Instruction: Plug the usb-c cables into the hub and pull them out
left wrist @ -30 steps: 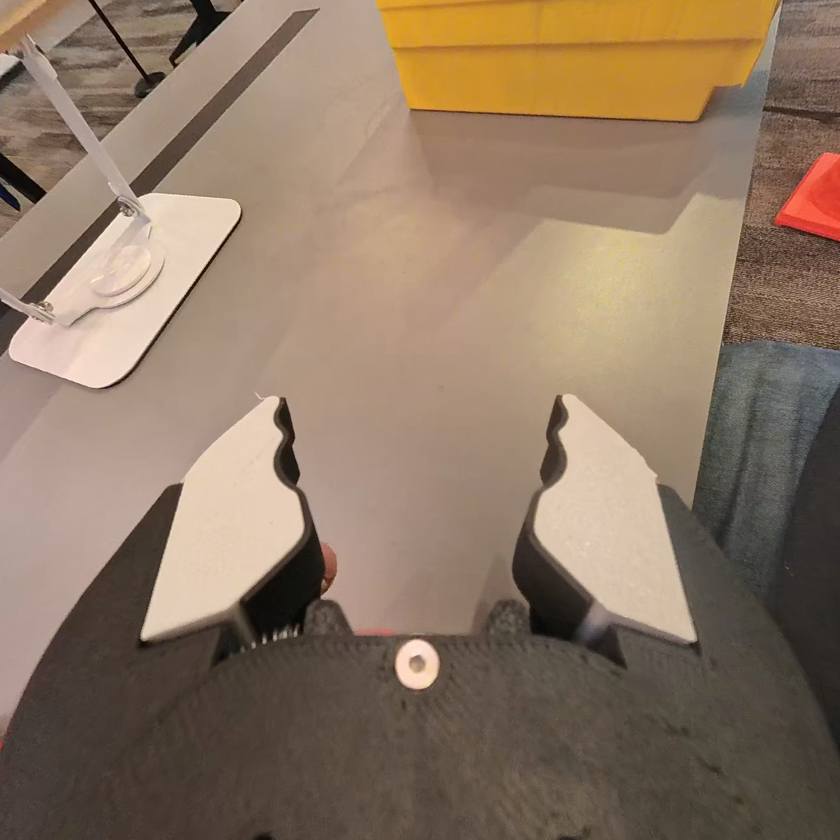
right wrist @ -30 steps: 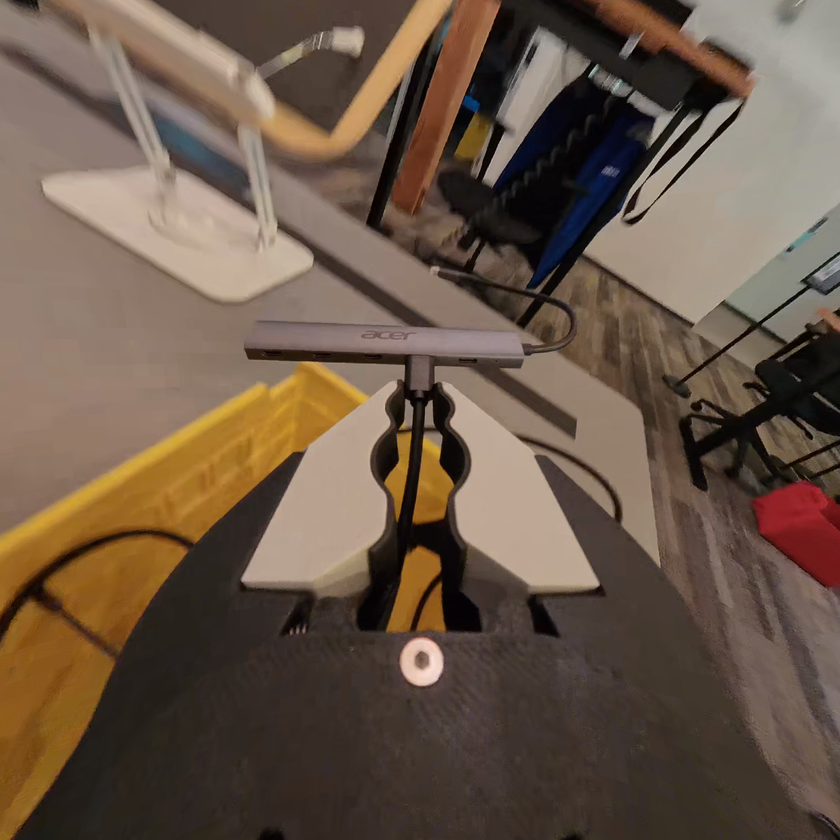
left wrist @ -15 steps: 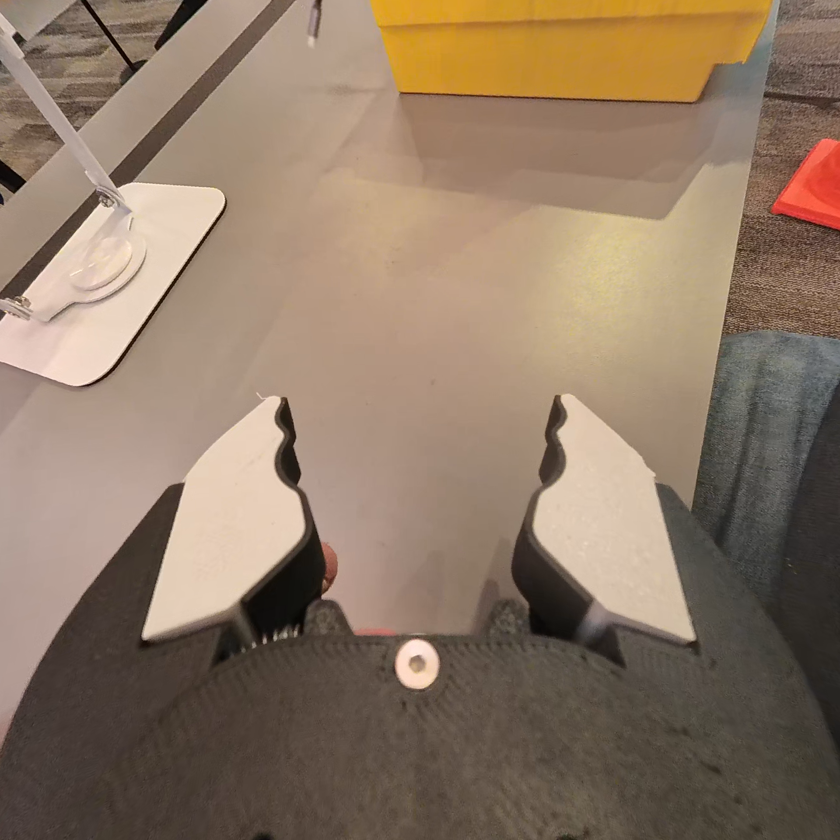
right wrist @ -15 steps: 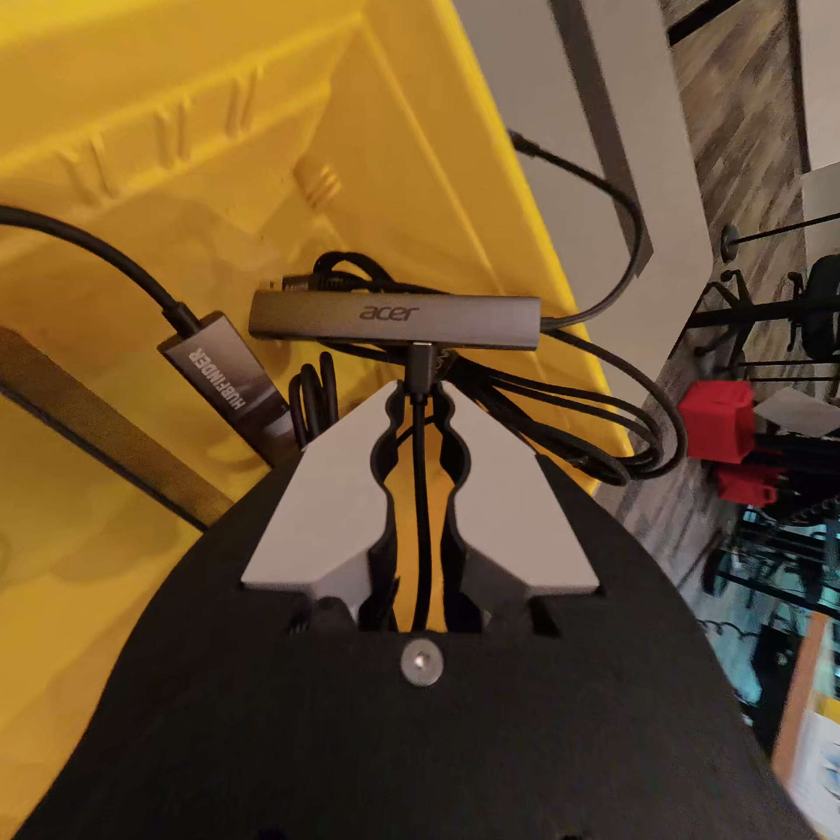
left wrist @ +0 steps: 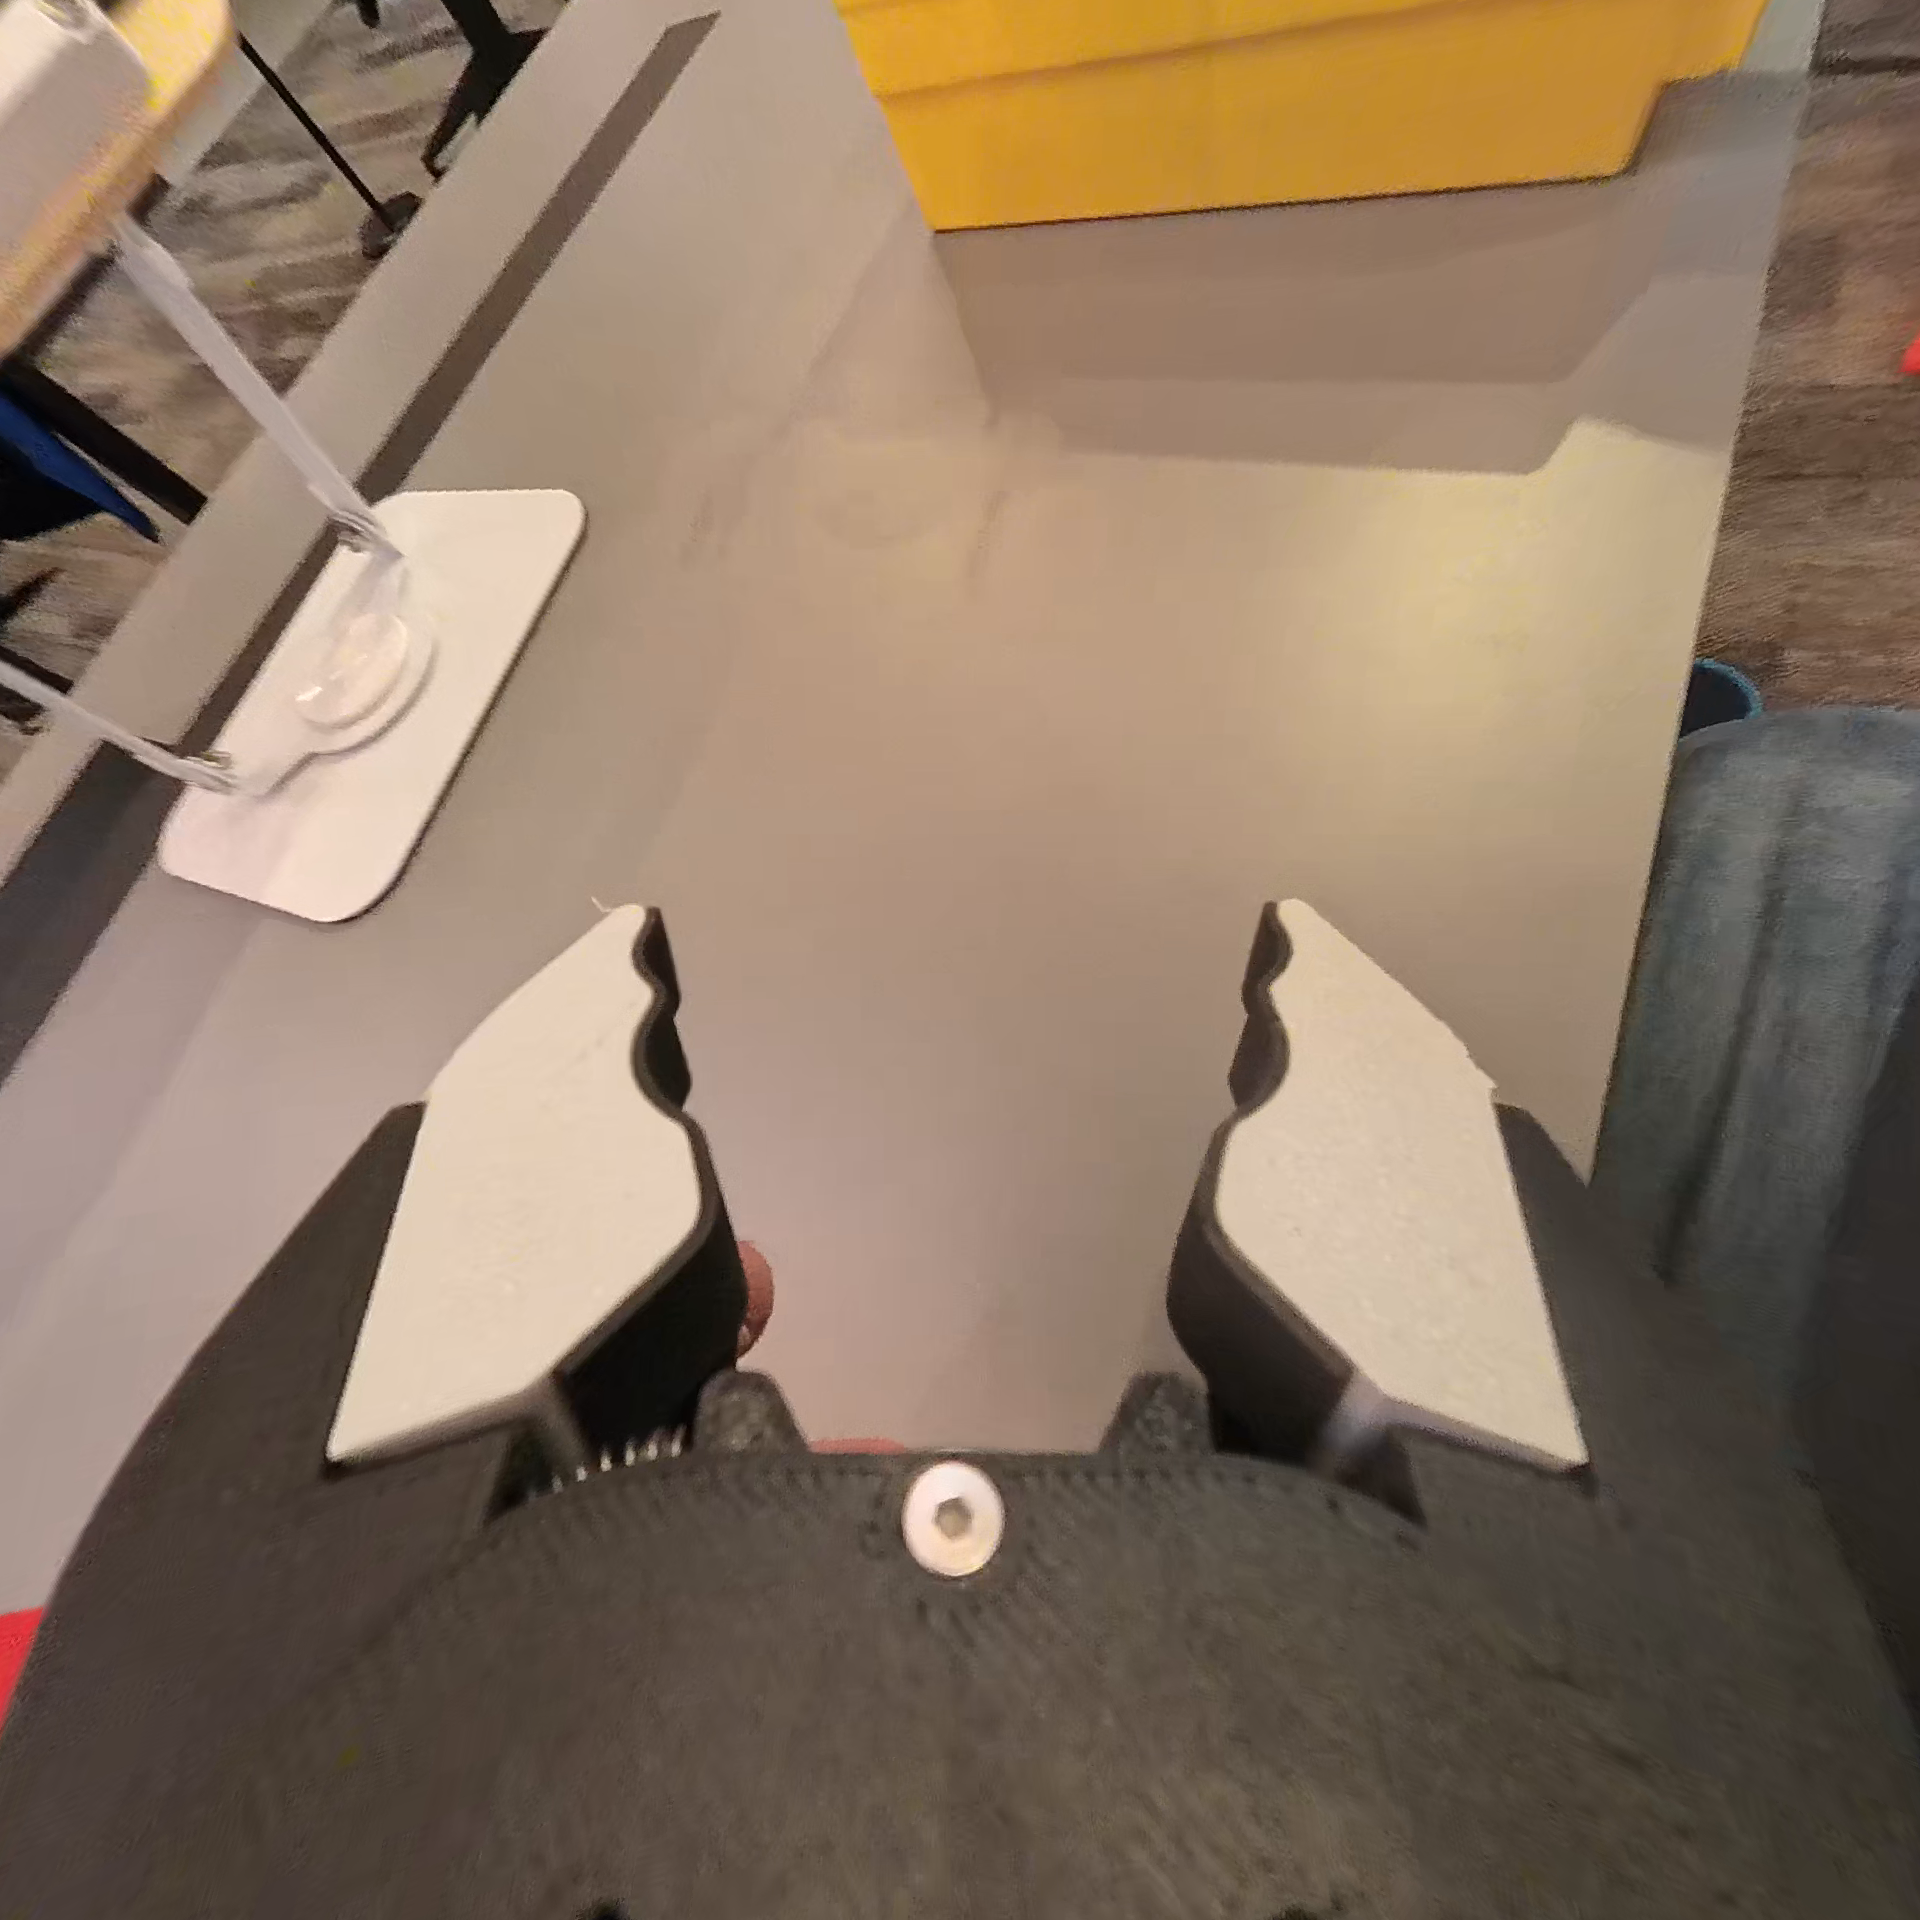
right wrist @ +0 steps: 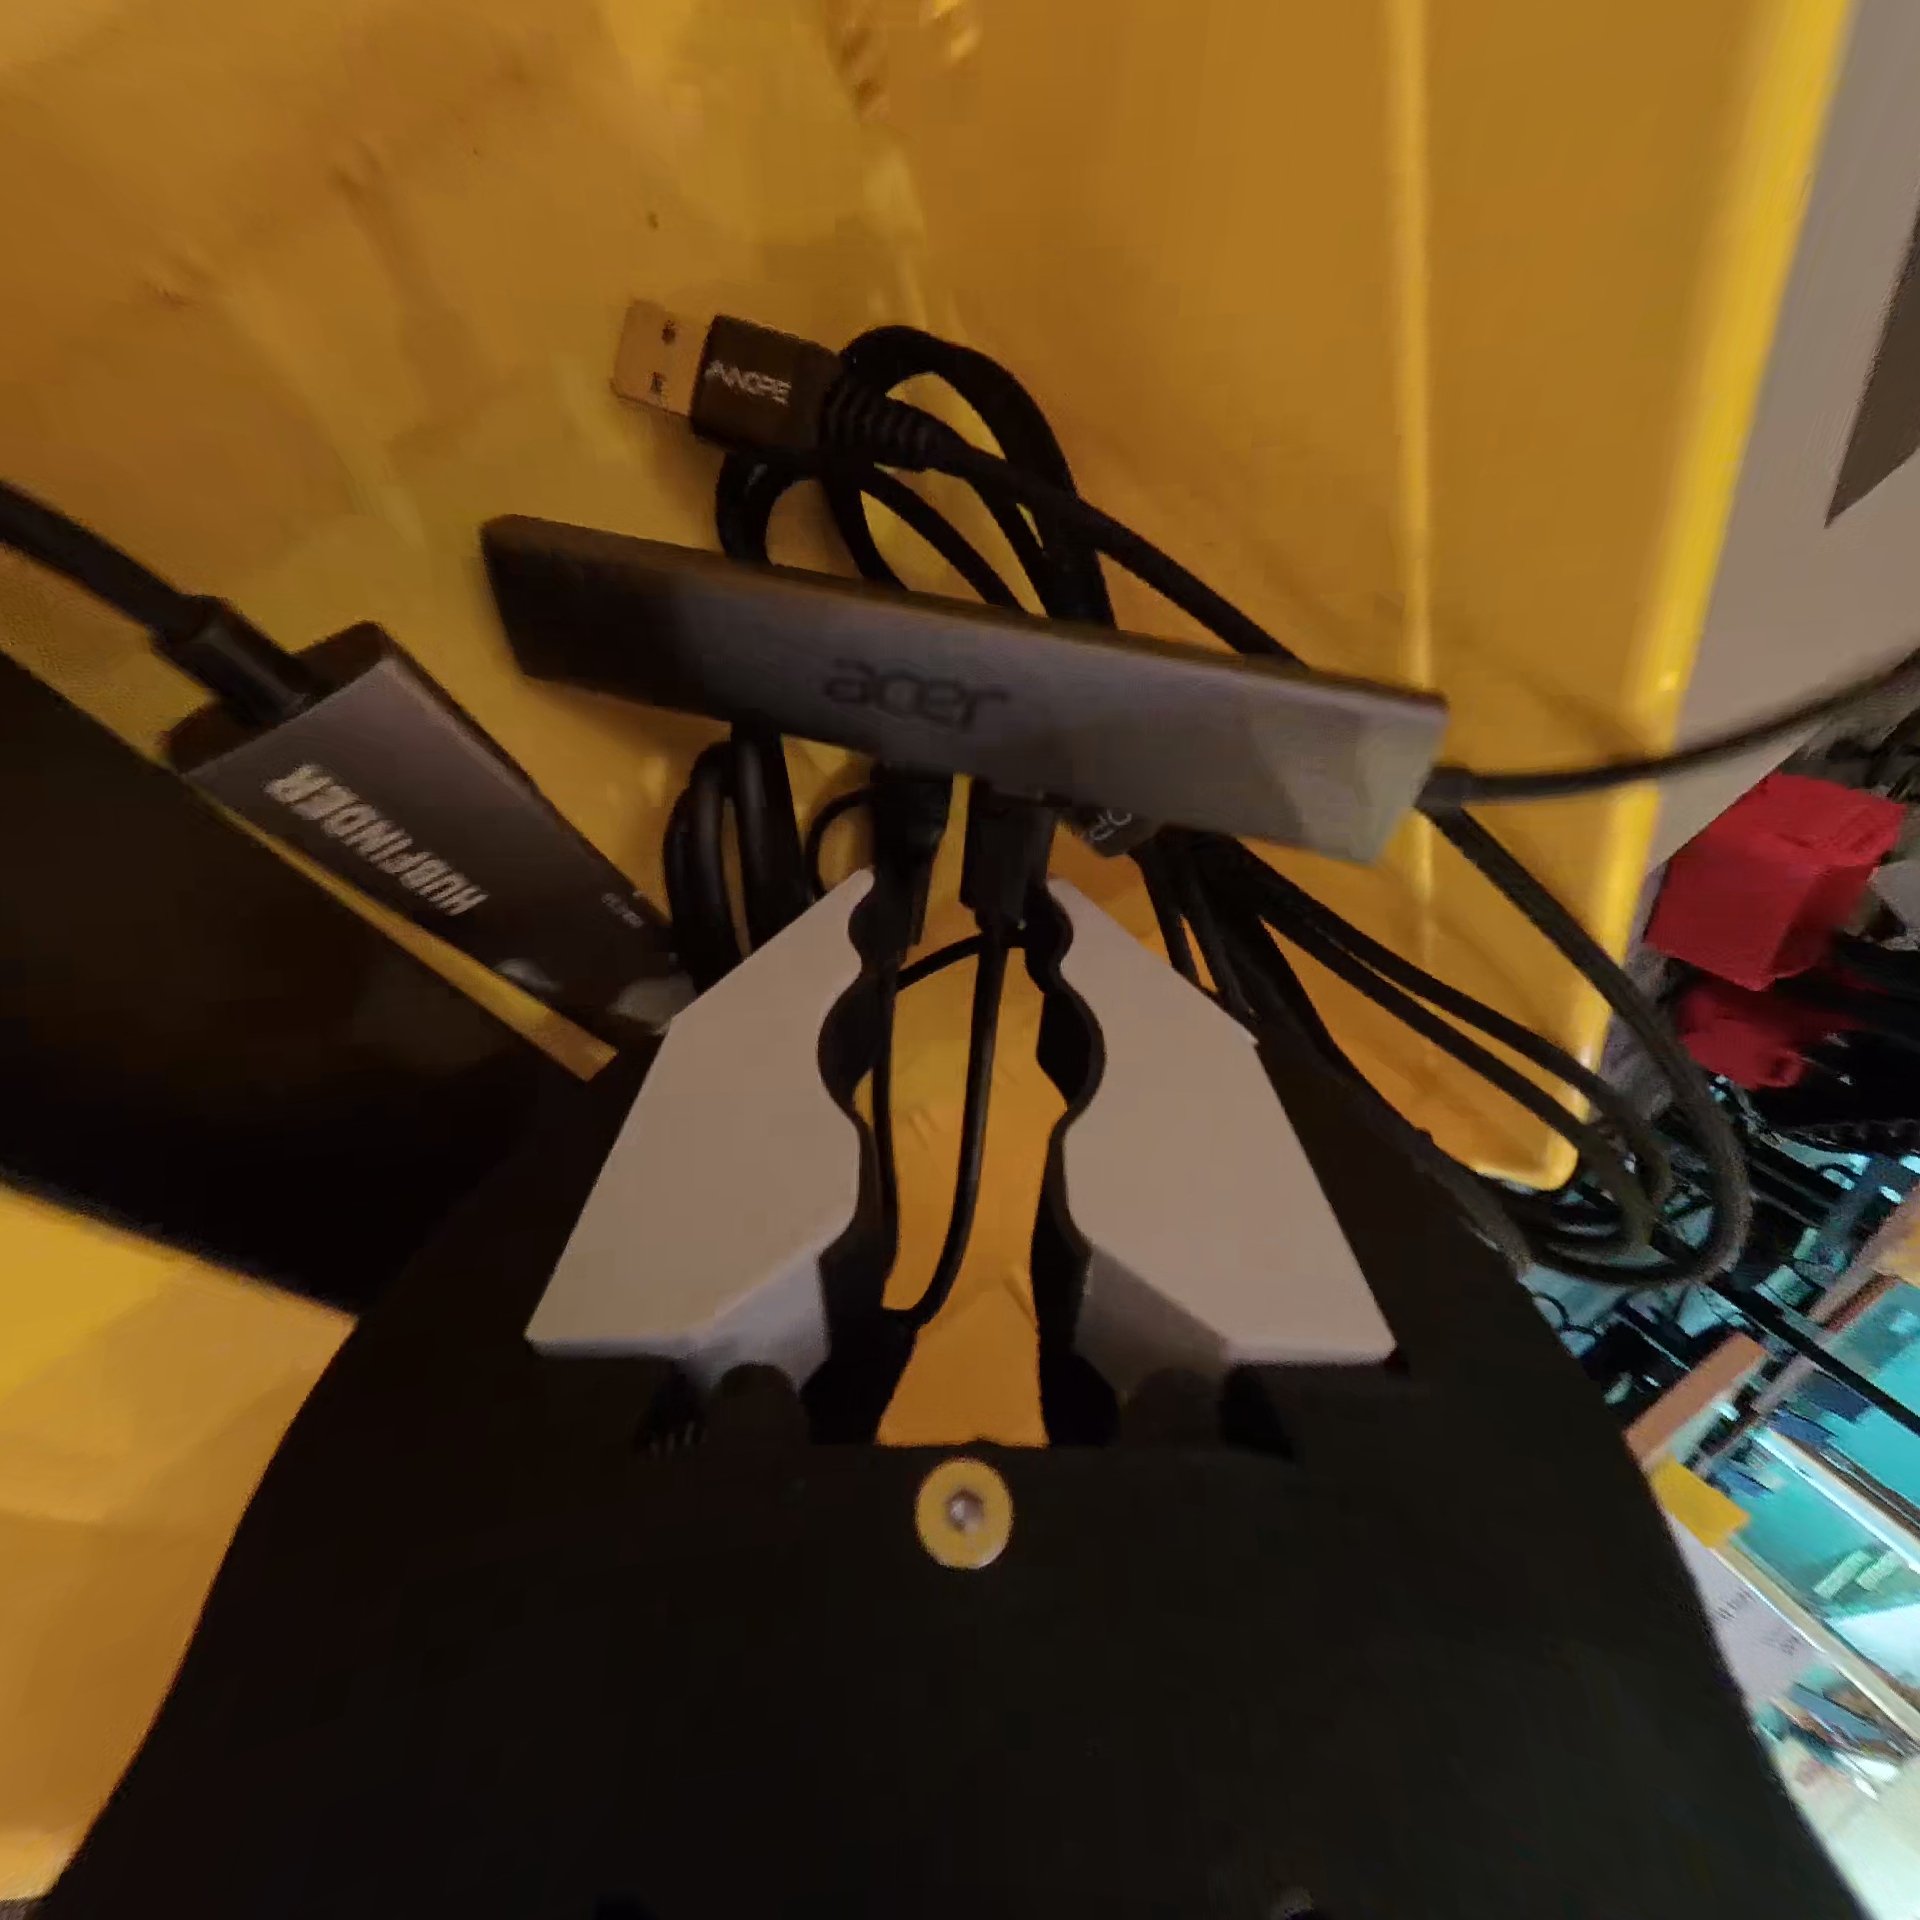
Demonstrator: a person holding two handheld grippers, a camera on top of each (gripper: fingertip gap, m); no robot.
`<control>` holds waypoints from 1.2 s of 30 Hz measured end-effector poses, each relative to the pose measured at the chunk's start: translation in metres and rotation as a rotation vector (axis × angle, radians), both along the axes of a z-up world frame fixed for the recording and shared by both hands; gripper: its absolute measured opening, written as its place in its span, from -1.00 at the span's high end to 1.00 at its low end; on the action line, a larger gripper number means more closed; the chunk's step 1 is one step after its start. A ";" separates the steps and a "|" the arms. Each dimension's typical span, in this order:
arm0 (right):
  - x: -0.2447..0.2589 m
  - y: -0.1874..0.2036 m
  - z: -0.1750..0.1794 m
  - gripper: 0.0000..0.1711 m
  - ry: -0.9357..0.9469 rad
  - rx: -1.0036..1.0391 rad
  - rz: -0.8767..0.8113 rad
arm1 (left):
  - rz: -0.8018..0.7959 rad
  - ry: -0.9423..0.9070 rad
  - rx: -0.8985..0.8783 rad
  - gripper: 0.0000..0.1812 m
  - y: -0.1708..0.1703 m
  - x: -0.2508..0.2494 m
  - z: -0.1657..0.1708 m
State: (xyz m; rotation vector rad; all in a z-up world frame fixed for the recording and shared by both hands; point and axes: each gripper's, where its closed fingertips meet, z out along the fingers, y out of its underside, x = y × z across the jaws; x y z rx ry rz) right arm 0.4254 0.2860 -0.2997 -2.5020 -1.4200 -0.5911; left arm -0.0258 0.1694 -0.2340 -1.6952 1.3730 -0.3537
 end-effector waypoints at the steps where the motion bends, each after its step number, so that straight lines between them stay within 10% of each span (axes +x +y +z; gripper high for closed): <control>1: -0.004 -0.001 0.005 0.71 0.028 0.023 0.001 | 0.007 0.007 0.020 -0.14 0.002 -0.004 0.005; 14: 0.024 -0.044 0.111 0.44 0.313 0.354 -0.179 | 0.382 0.113 0.192 -0.03 0.051 -0.133 0.088; 24: 0.060 -0.102 0.040 0.33 0.441 0.126 -0.372 | 0.962 0.386 -0.080 -0.17 0.027 -0.376 0.026; 36: 0.039 -0.090 0.037 0.60 0.670 0.229 -0.418 | 1.078 0.256 -0.375 -0.01 0.002 -0.443 -0.047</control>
